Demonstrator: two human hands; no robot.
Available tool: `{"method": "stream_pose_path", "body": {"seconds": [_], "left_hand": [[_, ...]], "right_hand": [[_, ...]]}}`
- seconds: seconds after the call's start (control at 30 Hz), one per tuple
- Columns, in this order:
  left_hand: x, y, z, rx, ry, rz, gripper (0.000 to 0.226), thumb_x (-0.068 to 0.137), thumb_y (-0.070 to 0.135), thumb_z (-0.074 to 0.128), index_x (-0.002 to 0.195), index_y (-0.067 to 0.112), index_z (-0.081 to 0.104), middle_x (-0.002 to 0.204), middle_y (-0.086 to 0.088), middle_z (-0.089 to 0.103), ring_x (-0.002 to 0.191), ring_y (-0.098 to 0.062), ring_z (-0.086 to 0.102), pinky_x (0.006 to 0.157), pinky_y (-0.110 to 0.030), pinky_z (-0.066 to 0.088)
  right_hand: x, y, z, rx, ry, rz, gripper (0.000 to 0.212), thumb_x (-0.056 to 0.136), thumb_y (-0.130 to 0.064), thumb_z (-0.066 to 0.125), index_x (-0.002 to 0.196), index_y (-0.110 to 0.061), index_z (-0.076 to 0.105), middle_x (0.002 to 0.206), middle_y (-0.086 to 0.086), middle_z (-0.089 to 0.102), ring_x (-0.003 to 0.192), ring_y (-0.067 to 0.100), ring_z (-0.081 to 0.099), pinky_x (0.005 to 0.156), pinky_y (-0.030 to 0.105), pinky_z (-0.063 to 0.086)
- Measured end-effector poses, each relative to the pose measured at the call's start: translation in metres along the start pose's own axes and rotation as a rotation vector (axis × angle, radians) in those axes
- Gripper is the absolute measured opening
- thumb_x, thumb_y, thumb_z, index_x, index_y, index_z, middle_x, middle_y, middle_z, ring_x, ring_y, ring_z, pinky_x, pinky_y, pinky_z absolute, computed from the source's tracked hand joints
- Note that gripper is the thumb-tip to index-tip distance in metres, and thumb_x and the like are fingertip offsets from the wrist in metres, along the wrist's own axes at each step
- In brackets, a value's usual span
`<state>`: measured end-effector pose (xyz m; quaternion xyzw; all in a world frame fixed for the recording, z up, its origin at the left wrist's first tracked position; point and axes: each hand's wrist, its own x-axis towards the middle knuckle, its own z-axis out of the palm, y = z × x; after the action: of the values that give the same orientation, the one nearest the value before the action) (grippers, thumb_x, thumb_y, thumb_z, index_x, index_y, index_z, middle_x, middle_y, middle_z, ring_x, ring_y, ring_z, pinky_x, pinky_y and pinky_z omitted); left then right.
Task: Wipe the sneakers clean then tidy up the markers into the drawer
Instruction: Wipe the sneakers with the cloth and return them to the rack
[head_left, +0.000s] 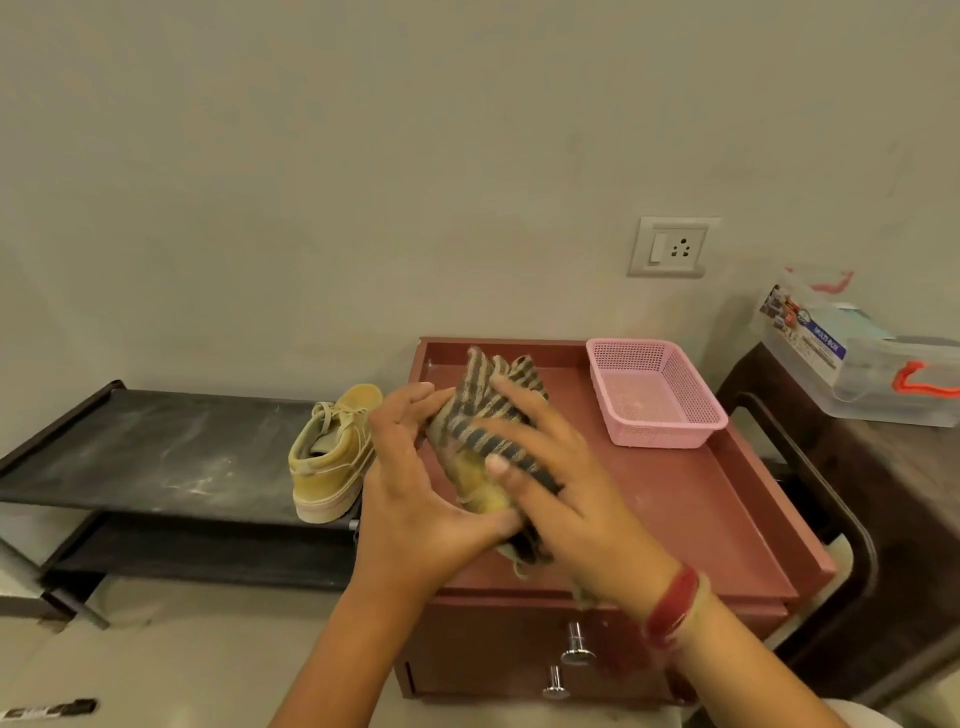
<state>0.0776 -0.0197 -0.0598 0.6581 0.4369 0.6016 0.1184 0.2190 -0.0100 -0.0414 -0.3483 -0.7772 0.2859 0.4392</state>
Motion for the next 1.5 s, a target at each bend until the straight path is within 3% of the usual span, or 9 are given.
{"method": "stream_pose_path", "body": {"seconds": [0.17,0.3,0.43,0.53,0.7,0.83,0.97,1.4,1.5], "left_hand": [[-0.001,0.001,0.007,-0.001,0.017,-0.014,0.114,0.046,0.031,0.091,0.135,0.019,0.020,0.125,-0.003,0.046,0.120,-0.017,0.051,0.094,-0.025,0.045],[-0.003,-0.003,0.004,-0.019,0.015,-0.020,0.110,0.048,0.026,0.086,0.135,0.020,0.019,0.117,-0.002,0.044,0.112,-0.016,0.053,0.091,-0.029,0.048],[-0.001,-0.003,0.003,-0.008,0.034,-0.022,0.113,0.044,0.035,0.091,0.133,0.020,0.022,0.117,0.008,0.044,0.108,-0.009,0.053,0.089,-0.020,0.045],[-0.003,-0.004,0.002,-0.002,0.076,-0.049,0.102,0.048,0.032,0.083,0.131,0.018,0.026,0.117,0.007,0.045,0.111,-0.012,0.052,0.090,-0.029,0.048],[0.001,-0.007,0.000,0.024,0.081,-0.042,0.107,0.045,0.043,0.089,0.128,0.011,0.028,0.116,-0.004,0.050,0.111,-0.017,0.054,0.092,-0.027,0.046],[-0.004,-0.010,-0.002,0.000,0.103,-0.018,0.100,0.047,0.032,0.087,0.127,0.015,0.029,0.118,-0.005,0.049,0.112,-0.022,0.055,0.093,-0.036,0.049],[-0.002,-0.007,-0.002,-0.003,0.091,-0.019,0.103,0.044,0.045,0.090,0.125,0.023,0.029,0.119,-0.010,0.049,0.114,-0.021,0.055,0.096,-0.031,0.046],[-0.008,-0.015,-0.016,-0.006,0.073,-0.089,0.098,0.048,0.042,0.086,0.126,0.013,0.036,0.119,-0.001,0.051,0.114,-0.016,0.054,0.094,-0.026,0.047],[-0.008,-0.018,-0.022,-0.037,0.079,-0.140,0.102,0.044,0.043,0.089,0.127,0.015,0.038,0.122,-0.001,0.052,0.118,-0.015,0.053,0.096,-0.022,0.046]], "right_hand": [[0.014,0.002,-0.007,0.135,0.129,0.145,0.039,0.089,-0.037,0.049,0.124,-0.024,0.059,0.132,-0.007,0.054,0.126,0.005,0.047,0.109,0.038,0.037],[0.003,0.005,-0.006,0.019,-0.011,0.009,0.035,0.088,-0.042,0.049,0.120,-0.035,0.060,0.142,-0.016,0.042,0.134,0.000,0.034,0.112,0.027,0.030],[0.009,0.009,-0.009,0.234,0.059,0.159,0.037,0.088,-0.041,0.051,0.123,-0.031,0.058,0.132,-0.008,0.056,0.125,0.006,0.048,0.109,0.040,0.036],[0.001,0.002,0.002,0.040,-0.013,0.010,0.032,0.088,-0.045,0.047,0.118,-0.049,0.055,0.142,-0.019,0.041,0.134,0.000,0.033,0.113,0.022,0.026],[0.014,0.007,-0.004,0.258,0.074,0.148,0.035,0.090,-0.036,0.049,0.123,-0.027,0.056,0.131,-0.007,0.056,0.124,0.005,0.049,0.109,0.039,0.037],[0.006,-0.001,0.004,-0.048,-0.025,-0.015,0.031,0.090,-0.045,0.045,0.120,-0.046,0.052,0.141,-0.020,0.042,0.135,0.001,0.032,0.111,0.026,0.027],[0.020,0.005,-0.004,0.239,0.061,0.159,0.029,0.093,-0.038,0.050,0.121,-0.032,0.056,0.127,-0.013,0.058,0.120,0.000,0.051,0.106,0.032,0.040],[0.000,0.009,0.019,0.113,-0.009,0.043,0.039,0.090,-0.044,0.044,0.128,-0.041,0.050,0.144,-0.017,0.042,0.137,0.004,0.030,0.114,0.037,0.026],[0.008,0.014,0.019,0.198,0.044,0.176,0.052,0.087,-0.051,0.042,0.134,-0.029,0.049,0.141,-0.012,0.047,0.133,0.002,0.037,0.113,0.041,0.030]]}}
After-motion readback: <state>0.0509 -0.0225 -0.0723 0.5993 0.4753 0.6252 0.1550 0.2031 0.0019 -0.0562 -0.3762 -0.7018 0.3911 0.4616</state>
